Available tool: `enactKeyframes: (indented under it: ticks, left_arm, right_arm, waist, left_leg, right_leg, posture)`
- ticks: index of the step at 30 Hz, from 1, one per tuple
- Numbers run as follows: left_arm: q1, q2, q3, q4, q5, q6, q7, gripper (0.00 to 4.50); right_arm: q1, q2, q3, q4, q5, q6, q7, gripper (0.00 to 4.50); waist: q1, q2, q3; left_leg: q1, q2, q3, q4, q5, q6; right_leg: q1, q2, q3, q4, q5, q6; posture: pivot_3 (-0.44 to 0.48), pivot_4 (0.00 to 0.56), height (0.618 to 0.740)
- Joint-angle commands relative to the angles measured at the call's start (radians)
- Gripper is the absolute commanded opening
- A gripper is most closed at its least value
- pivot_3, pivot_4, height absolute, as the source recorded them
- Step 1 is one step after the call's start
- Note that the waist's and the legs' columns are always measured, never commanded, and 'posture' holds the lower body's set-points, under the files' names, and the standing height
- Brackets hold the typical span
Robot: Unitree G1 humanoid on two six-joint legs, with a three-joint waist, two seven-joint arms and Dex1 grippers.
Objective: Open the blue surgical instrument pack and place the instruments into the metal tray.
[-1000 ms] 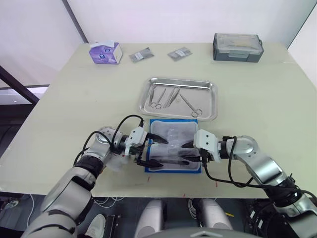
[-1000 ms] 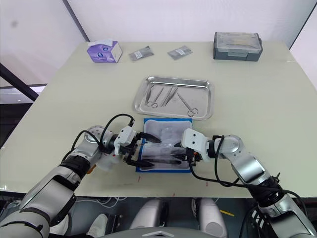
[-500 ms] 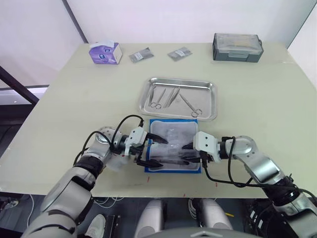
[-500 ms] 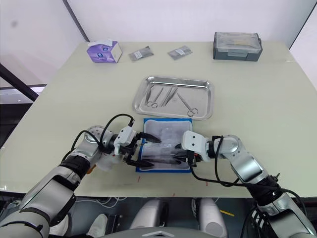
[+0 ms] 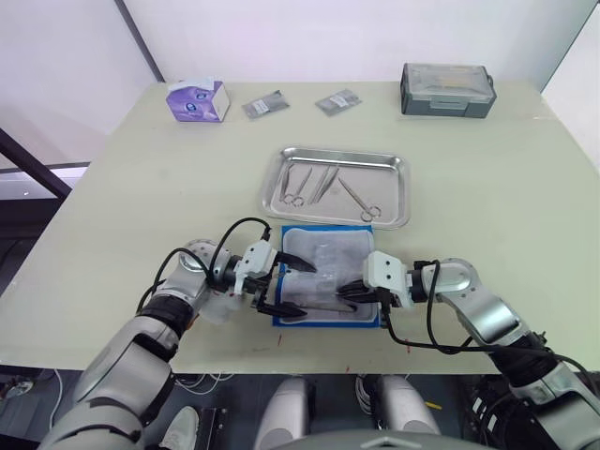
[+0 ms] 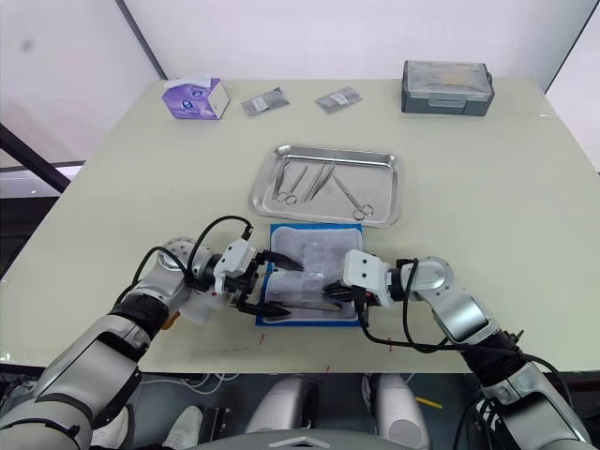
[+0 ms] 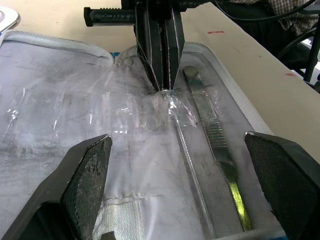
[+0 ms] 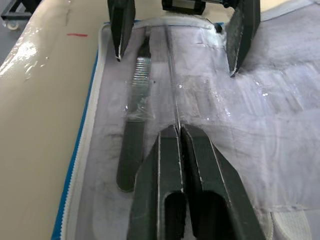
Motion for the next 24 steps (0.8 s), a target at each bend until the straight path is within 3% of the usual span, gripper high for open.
enactKeyframes:
  ticks: [1,24]
  left_arm:
    - [0.029,0.018,-0.042,0.022,0.024,0.026,-0.043,4.50]
    - [0.030,0.013,-0.048,0.014,0.022,0.032,-0.043,4.50]
  right_arm:
    - [0.020,0.001,0.012,0.045,-0.018,-0.006,-0.001,0.06]
    - [-0.053,-0.117,-0.014,-0.220,-0.065,0.064,0.015,0.06]
  waist:
    - [-0.001,0.000,0.000]
    - [-0.001,-0.001,0.000]
  left_leg:
    - [0.000,0.000,0.000,0.000,0.000,0.000]
    - [0.000,0.000,0.000,0.000,0.000,0.000]
  right_leg:
    - [0.000,0.000,0.000,0.000,0.000,0.000]
    - [0.000,0.000,0.000,0.000,0.000,0.000]
  posture:
    - [0.000,0.150,0.738]
    - [0.000,0.150,0.738]
